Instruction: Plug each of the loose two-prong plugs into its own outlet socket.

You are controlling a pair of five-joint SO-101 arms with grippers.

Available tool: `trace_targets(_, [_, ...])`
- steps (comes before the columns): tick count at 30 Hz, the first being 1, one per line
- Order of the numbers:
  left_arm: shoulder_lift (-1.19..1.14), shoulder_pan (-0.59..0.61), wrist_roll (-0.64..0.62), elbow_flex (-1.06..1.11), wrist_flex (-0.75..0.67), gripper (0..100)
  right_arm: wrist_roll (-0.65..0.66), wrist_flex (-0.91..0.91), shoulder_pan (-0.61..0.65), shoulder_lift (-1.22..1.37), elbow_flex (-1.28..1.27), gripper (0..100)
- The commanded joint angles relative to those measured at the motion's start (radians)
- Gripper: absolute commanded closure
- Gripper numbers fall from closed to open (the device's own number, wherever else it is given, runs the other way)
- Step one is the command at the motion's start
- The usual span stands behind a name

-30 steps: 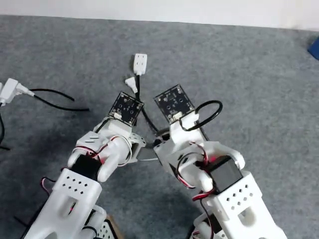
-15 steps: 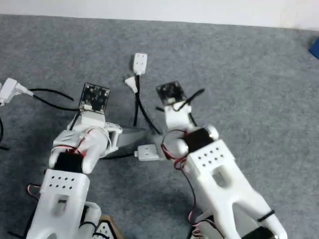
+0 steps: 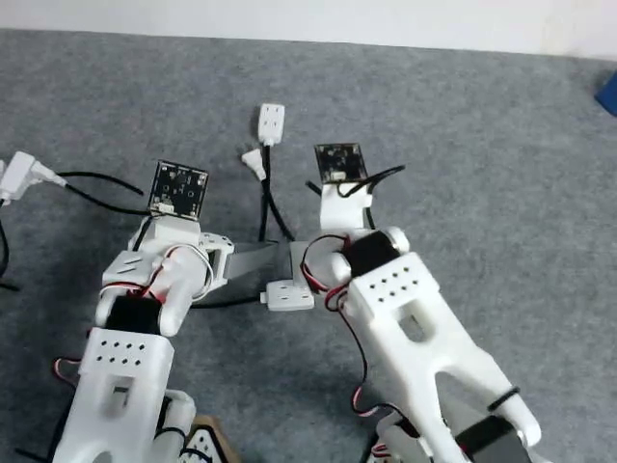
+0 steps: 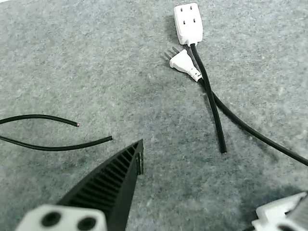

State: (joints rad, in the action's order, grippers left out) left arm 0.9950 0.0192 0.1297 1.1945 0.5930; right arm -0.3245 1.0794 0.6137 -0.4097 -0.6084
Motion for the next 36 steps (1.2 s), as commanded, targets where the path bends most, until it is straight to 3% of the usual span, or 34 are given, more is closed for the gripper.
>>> trace_targets(1, [0.012, 0.008, 0.006, -0.008, -0.028, 50, -0.008, -0.022, 0.005, 0.03, 0.05, 99.3])
trace_targets(22, [0.015, 0.008, 0.006, -0.007, -0.029, 50, -0.008, -0.107, 0.007, 0.079, -0.051, 99.3])
trace_targets(31, [0.015, 0.008, 0.006, -0.007, -0.029, 50, 0.034, 0.136, 0.005, 0.096, 0.143, 99.3])
trace_targets(36, [0.015, 0.008, 0.006, -0.005, -0.029, 50, 0.034, 0.125, 0.005, 0.114, 0.165, 99.3])
